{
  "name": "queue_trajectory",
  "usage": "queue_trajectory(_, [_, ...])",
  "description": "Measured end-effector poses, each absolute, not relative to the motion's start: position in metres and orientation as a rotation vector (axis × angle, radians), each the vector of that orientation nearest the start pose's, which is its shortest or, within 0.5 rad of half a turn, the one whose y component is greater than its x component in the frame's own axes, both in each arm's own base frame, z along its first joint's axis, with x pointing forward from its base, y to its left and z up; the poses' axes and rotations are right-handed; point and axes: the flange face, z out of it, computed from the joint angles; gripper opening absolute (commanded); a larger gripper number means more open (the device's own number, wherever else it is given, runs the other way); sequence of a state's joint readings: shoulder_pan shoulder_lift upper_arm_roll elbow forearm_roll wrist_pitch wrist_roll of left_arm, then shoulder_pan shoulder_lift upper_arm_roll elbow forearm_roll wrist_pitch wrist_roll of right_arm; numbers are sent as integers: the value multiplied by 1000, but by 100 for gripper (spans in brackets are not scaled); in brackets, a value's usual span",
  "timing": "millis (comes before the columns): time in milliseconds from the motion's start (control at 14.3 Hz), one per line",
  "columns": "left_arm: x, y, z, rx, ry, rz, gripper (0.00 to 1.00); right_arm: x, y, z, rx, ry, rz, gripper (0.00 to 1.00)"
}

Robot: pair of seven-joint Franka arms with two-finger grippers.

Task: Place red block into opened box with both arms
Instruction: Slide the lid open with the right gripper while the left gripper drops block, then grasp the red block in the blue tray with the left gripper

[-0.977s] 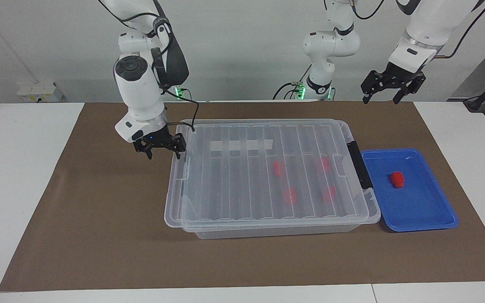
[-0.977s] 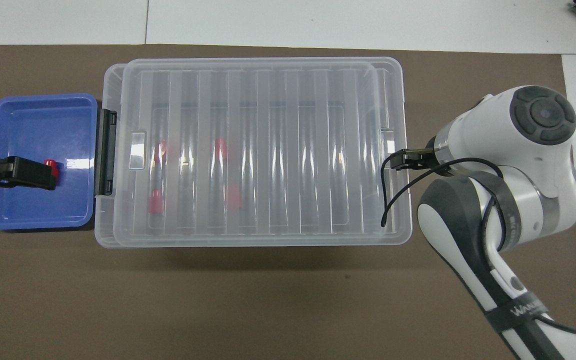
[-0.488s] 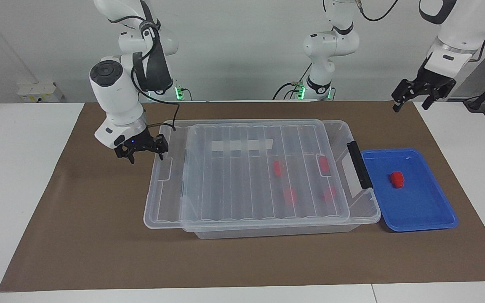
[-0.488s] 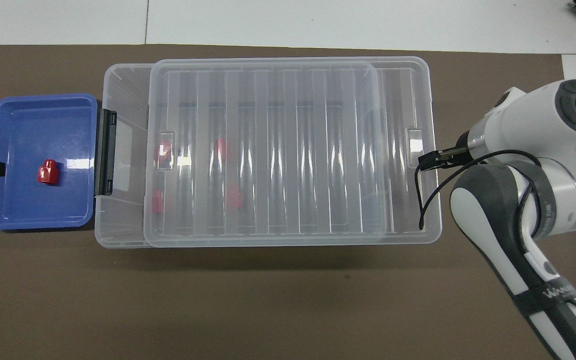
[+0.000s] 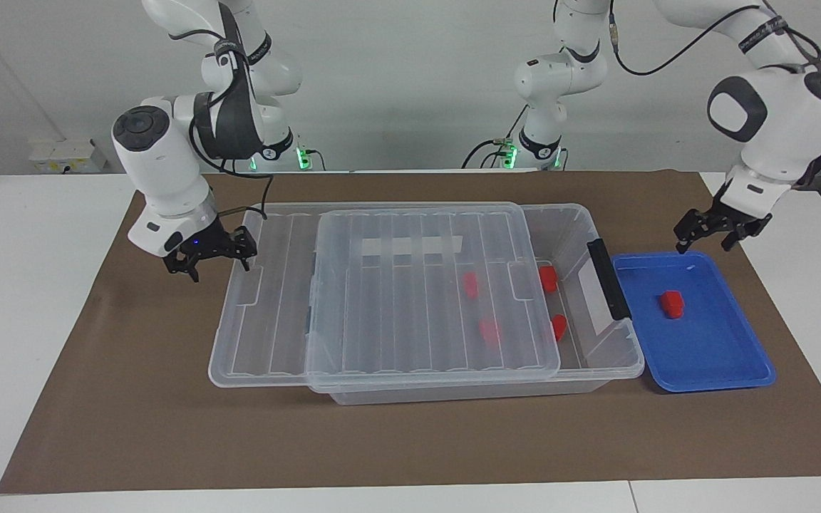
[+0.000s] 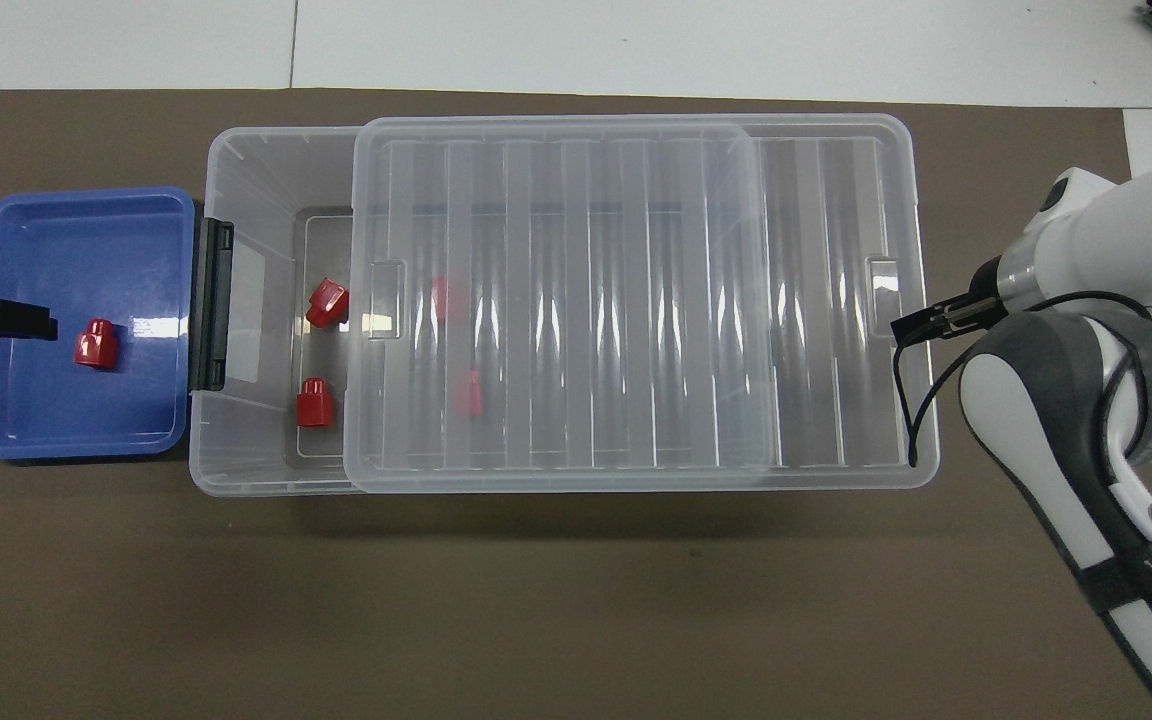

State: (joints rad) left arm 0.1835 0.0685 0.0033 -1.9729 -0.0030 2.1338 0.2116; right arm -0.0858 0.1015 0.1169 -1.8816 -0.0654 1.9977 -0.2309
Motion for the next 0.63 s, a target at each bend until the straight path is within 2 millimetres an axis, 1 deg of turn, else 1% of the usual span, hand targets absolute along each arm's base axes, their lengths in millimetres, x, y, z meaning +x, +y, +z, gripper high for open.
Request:
queue_trajectory(70, [567,112,420,-3119,19,-157,100,588,4,456,-3160,-485,-15,100])
queue_trajectory(140, [562,116,403,-3117,5,-166,100,588,-5,456,-3158,-506,-13,100])
queue_trajectory(209, [559,118,390,-3118,-3,-161,100,588,-13,456,-3155,-527,-11,100])
queue_trajectory(349, [559,119,375,-3118,0,-158,100,588,-27,456,-3152,-557,-6,100])
queue_trajectory(419, [561,119,367,-3118,2,-158,100,587,-30,455,-3152,-563,-5,100])
queue_trajectory(628, [569,120,334,-3115,4,-173,100,587,-30,455,-3154,-566,-3,100])
